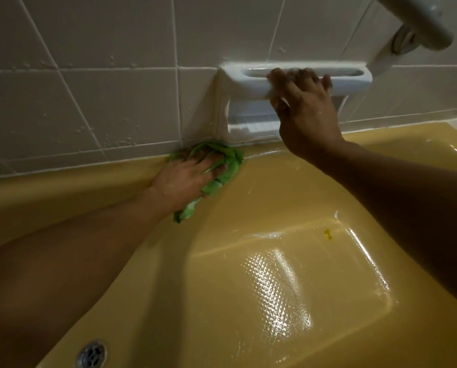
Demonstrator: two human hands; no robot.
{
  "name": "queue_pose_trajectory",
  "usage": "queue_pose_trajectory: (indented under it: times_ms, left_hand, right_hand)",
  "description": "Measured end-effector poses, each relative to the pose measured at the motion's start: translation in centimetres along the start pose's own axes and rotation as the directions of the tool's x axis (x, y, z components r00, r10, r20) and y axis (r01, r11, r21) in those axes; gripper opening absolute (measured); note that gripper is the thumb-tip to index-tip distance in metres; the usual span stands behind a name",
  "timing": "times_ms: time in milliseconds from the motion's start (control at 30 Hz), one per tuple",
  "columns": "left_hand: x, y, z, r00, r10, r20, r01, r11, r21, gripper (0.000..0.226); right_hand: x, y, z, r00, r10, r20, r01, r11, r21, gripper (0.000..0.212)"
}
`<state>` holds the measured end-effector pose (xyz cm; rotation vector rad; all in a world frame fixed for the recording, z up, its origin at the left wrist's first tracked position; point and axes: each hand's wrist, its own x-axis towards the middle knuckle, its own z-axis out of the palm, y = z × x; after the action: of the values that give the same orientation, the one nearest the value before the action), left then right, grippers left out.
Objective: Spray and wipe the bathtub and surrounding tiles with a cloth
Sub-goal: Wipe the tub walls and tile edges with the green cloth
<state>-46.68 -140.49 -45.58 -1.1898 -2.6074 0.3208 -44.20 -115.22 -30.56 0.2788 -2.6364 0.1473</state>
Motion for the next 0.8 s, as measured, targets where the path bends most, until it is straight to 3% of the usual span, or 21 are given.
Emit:
queue_pose_trajectory:
  times_ms: [300, 600, 800]
  left_hand:
    - [-2.6, -1.2, 0.0, 0.999, -0.023, 0.042, 0.024, 1.000, -0.016, 0.097]
    - [1.9, 1.6, -0.9, 0.997, -0.031, 0.073, 0.034, 0.999, -0.038, 0.075]
    - [-3.9, -1.7, -0.9, 1.000, -0.007, 0.030, 0.007, 1.000, 0.023, 0.078]
  right_hand:
    - [0.0, 0.1, 0.2, 1.000, 0.003, 0.005, -0.003, 1.000, 0.011, 0.038]
    - [0.1, 0.4, 0.4, 1.000, 0.012, 0.008, -0.012, 1.000, 0.001, 0.041]
    - [-0.2, 0.1, 0.0, 1.000, 0.021, 0.023, -0.021, 1.000, -0.003, 0.039]
